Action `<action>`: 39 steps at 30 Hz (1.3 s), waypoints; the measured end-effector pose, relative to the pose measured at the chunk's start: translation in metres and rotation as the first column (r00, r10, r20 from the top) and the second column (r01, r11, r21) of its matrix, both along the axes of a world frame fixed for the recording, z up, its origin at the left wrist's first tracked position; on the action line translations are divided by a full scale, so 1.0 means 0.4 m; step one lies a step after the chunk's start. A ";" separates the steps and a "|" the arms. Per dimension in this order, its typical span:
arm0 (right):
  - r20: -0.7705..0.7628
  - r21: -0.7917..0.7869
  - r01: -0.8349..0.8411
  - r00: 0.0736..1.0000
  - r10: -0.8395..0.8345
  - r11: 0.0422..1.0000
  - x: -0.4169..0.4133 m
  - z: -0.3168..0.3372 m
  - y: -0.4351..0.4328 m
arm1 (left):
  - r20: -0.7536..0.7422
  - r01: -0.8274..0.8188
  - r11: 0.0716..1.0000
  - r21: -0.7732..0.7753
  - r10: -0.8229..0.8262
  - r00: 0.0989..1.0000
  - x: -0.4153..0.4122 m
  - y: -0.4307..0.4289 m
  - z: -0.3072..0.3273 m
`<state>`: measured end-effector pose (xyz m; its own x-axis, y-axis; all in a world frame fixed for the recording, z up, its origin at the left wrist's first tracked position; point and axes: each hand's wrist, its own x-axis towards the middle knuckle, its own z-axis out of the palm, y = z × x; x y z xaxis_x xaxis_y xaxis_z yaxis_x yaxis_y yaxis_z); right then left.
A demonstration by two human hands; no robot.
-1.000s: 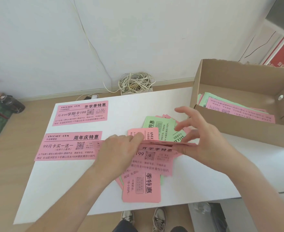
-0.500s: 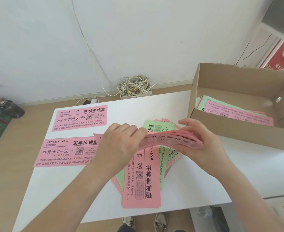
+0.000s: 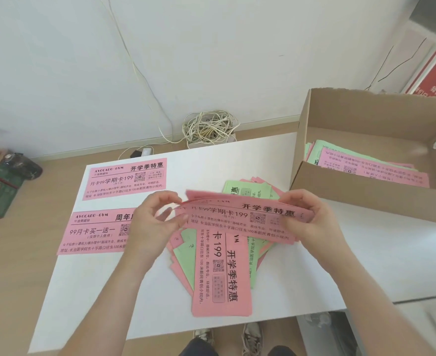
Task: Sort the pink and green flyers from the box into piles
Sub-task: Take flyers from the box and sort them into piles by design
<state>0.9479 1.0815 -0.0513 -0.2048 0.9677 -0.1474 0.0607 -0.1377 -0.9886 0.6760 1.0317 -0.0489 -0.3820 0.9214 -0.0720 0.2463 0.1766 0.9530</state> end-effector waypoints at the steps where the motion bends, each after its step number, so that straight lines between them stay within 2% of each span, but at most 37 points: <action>1: -0.025 -0.006 0.022 0.999 -0.022 1.000 -0.007 -0.003 -0.001 | 0.125 -0.037 0.999 0.011 0.035 0.992 0.003 0.002 -0.009; 3: -0.042 -0.016 0.067 0.997 -0.068 0.998 -0.027 -0.014 -0.006 | 0.216 -0.070 0.998 0.008 0.066 0.974 0.014 0.008 -0.025; 8: -0.061 0.010 0.104 0.993 -0.103 0.995 -0.040 -0.015 -0.017 | 0.184 -0.063 0.998 0.025 0.057 0.981 0.018 0.033 -0.037; 10: -0.060 0.017 0.079 0.995 -0.078 0.997 -0.025 -0.012 -0.021 | 0.251 -0.011 1.000 0.024 0.004 0.968 0.009 0.036 -0.025; 12: -0.024 0.008 0.006 1.000 -0.006 1.000 -0.019 -0.015 -0.028 | 0.247 0.125 0.992 0.013 -0.124 0.961 0.006 0.034 -0.017; 15: 0.123 0.022 -0.010 0.992 0.007 1.000 -0.011 -0.022 -0.040 | 0.129 0.248 0.968 -0.034 -0.242 0.962 0.019 0.031 -0.021; 17: 0.180 0.049 0.105 0.977 -0.112 0.993 0.014 -0.009 -0.039 | -0.141 0.236 0.964 -0.122 -0.253 0.957 0.021 0.053 -0.025; 18: 0.173 0.060 0.176 0.968 -0.184 0.983 0.035 0.000 -0.038 | -0.299 0.266 0.944 -0.196 -0.316 0.901 0.020 0.070 -0.026; 20: 0.173 0.059 0.291 0.939 -0.297 0.955 0.083 0.014 -0.036 | -0.515 0.359 0.857 -0.369 -0.510 0.689 0.023 0.112 -0.029; 22: 0.200 0.046 0.358 0.911 -0.360 0.933 0.117 0.022 -0.038 | -0.591 0.389 0.755 -0.528 -0.656 0.470 0.036 0.151 -0.031; 23: 0.204 0.041 0.380 0.902 -0.380 0.924 0.126 0.024 -0.042 | -0.619 0.362 0.731 -0.578 -0.682 0.389 0.043 0.166 -0.031; 25: 0.186 0.031 0.429 0.885 -0.427 0.903 0.135 0.027 -0.050 | -0.663 0.297 0.733 -0.613 -0.681 0.311 0.052 0.190 -0.028; 27: 0.140 0.008 0.473 0.872 -0.469 0.881 0.138 0.025 -0.061 | -0.697 0.258 0.756 -0.601 -0.654 0.293 0.057 0.198 -0.027; 29: 0.100 -0.026 0.501 0.862 -0.497 0.865 0.137 0.020 -0.069 | -0.728 0.262 0.794 -0.549 -0.608 0.317 0.054 0.190 -0.028; 30: 0.083 -0.040 0.509 0.860 -0.504 0.860 0.135 0.020 -0.072 | -0.729 0.272 0.818 -0.506 -0.575 0.373 0.050 0.180 -0.025; 32: 0.065 -0.047 0.517 0.855 -0.514 0.855 0.133 0.021 -0.076 | -0.676 0.266 0.876 -0.403 -0.481 0.559 0.030 0.145 -0.004; 34: 0.070 -0.041 0.519 0.854 -0.516 0.854 0.133 0.024 -0.074 | -0.581 0.183 0.926 -0.331 -0.353 0.733 -0.007 0.102 0.038; 37: 0.039 -0.016 0.524 0.852 -0.523 0.852 0.125 0.039 -0.063 | -0.334 -0.024 0.983 -0.181 -0.039 0.942 -0.075 0.023 0.114; 39: -0.027 0.009 0.533 0.846 -0.533 0.846 0.111 0.059 -0.051 | -0.092 -0.146 0.981 -0.128 0.135 0.987 -0.097 -0.027 0.127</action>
